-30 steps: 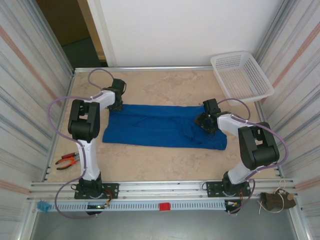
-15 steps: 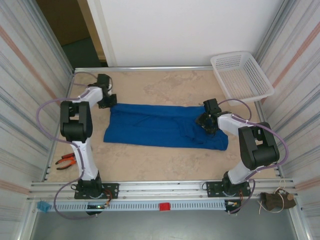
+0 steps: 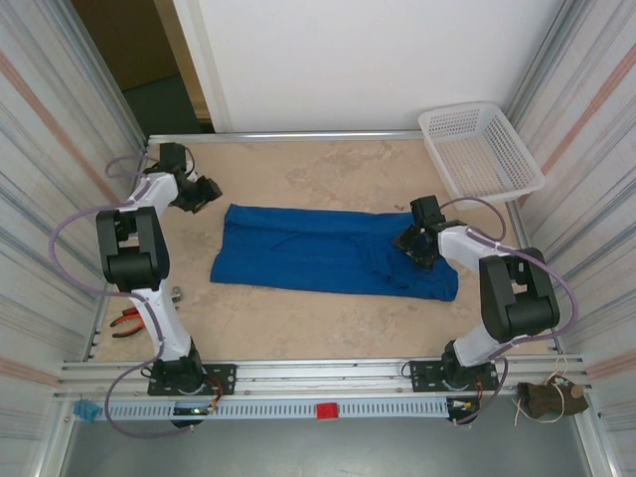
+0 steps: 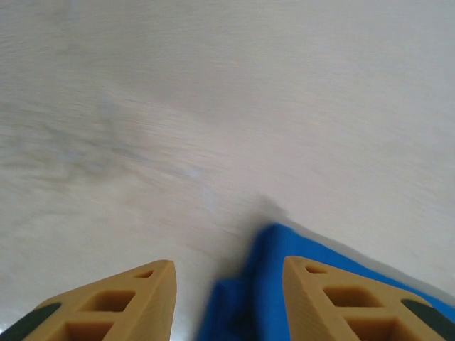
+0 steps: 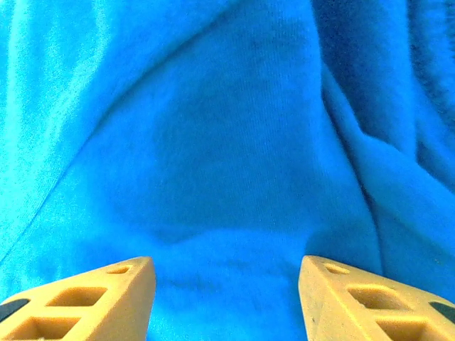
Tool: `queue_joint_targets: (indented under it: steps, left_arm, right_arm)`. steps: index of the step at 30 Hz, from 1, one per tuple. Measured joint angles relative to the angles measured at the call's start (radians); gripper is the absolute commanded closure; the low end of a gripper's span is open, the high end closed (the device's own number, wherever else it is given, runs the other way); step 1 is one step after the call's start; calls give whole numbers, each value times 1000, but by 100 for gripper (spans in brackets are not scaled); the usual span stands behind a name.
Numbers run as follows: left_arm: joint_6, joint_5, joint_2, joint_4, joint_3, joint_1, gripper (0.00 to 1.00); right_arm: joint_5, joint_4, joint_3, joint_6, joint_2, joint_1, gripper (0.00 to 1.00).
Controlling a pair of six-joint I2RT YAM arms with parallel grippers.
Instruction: Fold the inside-out t-shirt
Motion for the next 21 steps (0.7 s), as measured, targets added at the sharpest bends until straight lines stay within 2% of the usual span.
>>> queue_joint_targets:
  steps: [2,7,10,15,21]
  left_arm:
    - [-5,0,-93,14,-40,-61,53]
    - [-94,2,-353,116,-267,-311,52]
    - [-192,-1,-412,188,-426,-402,52]
    - [-344,-39,-404,243,-624,-412,52]
    - [-442,-57,-327,300,-659,-412,52]
  right_arm:
    - [-2,-47,12,-27,-64,6,46]
    - [11,-117,89,-76,-214,61,46]
    - [12,-119,86,-75,-244,108,46]
    - [2,-98,15,-57,-187,160,45]
    - [22,-83,-79,2,-125,164,44]
